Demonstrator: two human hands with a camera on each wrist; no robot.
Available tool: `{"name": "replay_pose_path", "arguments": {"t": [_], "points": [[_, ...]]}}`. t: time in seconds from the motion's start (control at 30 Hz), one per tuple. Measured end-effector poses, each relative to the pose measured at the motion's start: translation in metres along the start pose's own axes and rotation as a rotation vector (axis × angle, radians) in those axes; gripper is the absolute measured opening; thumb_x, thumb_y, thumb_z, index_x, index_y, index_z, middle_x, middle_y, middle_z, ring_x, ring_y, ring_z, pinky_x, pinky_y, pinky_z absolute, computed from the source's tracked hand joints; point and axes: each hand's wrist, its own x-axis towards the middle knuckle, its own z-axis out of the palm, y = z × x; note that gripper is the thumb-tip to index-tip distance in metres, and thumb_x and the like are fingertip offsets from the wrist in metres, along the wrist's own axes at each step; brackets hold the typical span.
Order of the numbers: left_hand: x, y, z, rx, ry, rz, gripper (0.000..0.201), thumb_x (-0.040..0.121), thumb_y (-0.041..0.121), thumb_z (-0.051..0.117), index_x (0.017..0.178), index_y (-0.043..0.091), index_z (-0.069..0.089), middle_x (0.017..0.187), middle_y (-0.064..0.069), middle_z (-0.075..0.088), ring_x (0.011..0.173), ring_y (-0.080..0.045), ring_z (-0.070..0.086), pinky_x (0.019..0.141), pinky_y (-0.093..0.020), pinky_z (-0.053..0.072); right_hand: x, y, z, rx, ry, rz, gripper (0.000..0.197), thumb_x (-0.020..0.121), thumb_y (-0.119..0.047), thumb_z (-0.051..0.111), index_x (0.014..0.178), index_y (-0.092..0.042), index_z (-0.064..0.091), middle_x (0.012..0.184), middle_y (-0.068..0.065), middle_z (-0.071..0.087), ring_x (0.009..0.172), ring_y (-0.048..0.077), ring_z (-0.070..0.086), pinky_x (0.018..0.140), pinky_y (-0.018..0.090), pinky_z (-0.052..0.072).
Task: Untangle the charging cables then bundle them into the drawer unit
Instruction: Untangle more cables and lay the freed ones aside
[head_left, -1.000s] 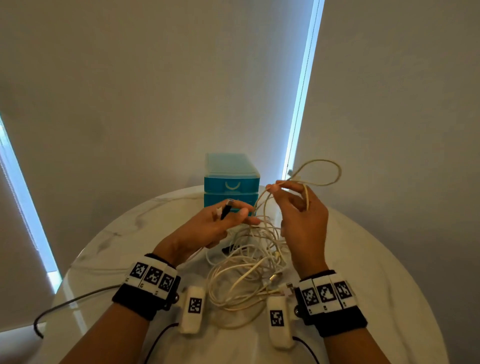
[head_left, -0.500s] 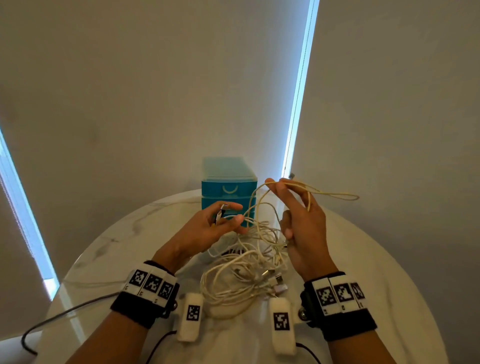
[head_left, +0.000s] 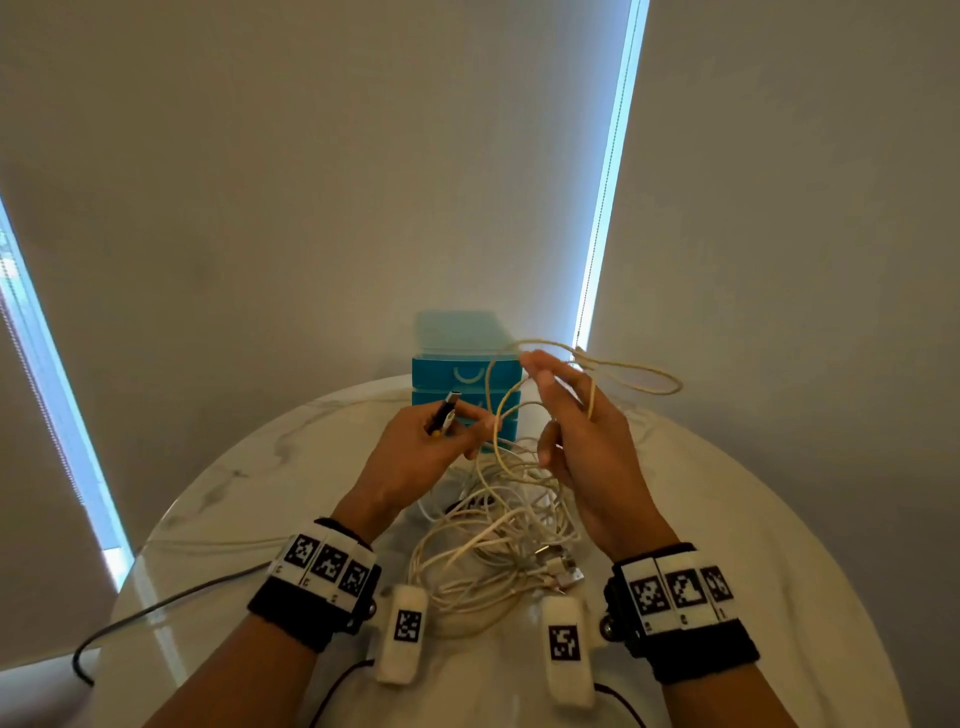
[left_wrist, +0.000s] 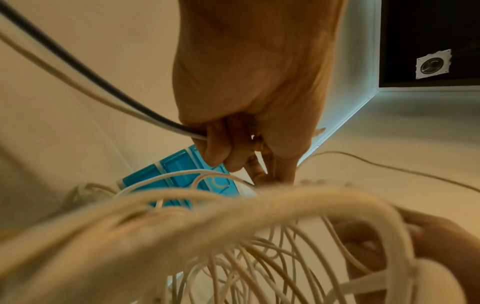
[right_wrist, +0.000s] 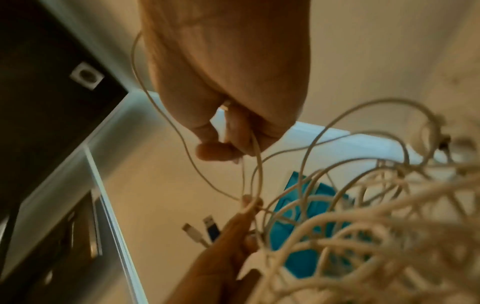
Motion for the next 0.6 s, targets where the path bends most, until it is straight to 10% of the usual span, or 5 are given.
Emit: {"name": "replay_pose_path", "arguments": {"t": [0.23,0.33,0.43,0.6], "points": [[0.002,0.002,-0.008,-0.126,0.26,0.056,0.02,0.103,0.037,0.073,0.104,0.018,0.077,0.091,-0.002,0.082,0.097,-0.007,0.077,0.093,-0.028,0.057,0.011,0.028,-0.02,-0.538,-0.071,0.092,0.025,0.106,-0.044,0.059,0.102,-0.034,0.081,0.1,-0.005,0.082,0.052,0.016,0.068,0.052,0.022,0.052],[0.003,0.008,-0.013,-0.211,0.372,0.096,0.027,0.105,0.039,0.069,0.11,0.012,0.074,0.095,-0.003,0.083,0.082,0.001,0.071,0.086,-0.024,0.051,0.013,0.032,-0.028,-0.681,0.024,0.002,0.02,0.1,-0.043,0.069,0.09,-0.035,0.084,0.089,-0.017,0.082,0.082,-0.002,0.075,0.086,0.032,0.061],[-0.001,0.017,-0.007,-0.225,0.292,0.1,0.026,0.106,0.035,0.068,0.115,0.011,0.073,0.098,-0.003,0.083,0.066,0.006,0.065,0.066,-0.011,0.048,0.008,0.024,-0.017,-0.589,0.051,-0.169,0.009,0.097,-0.043,0.077,0.098,-0.037,0.084,0.096,-0.023,0.081,0.094,-0.01,0.072,0.085,0.015,0.054],[-0.006,0.022,0.0,-0.212,0.071,0.148,0.022,0.104,0.025,0.069,0.116,0.009,0.078,0.108,-0.001,0.083,0.105,-0.01,0.078,0.074,-0.013,0.056,-0.001,0.023,0.008,-0.658,-0.062,-0.227,0.023,0.094,-0.043,0.08,0.11,-0.027,0.084,0.095,-0.018,0.073,0.084,-0.011,0.065,0.073,-0.002,0.041]]}}
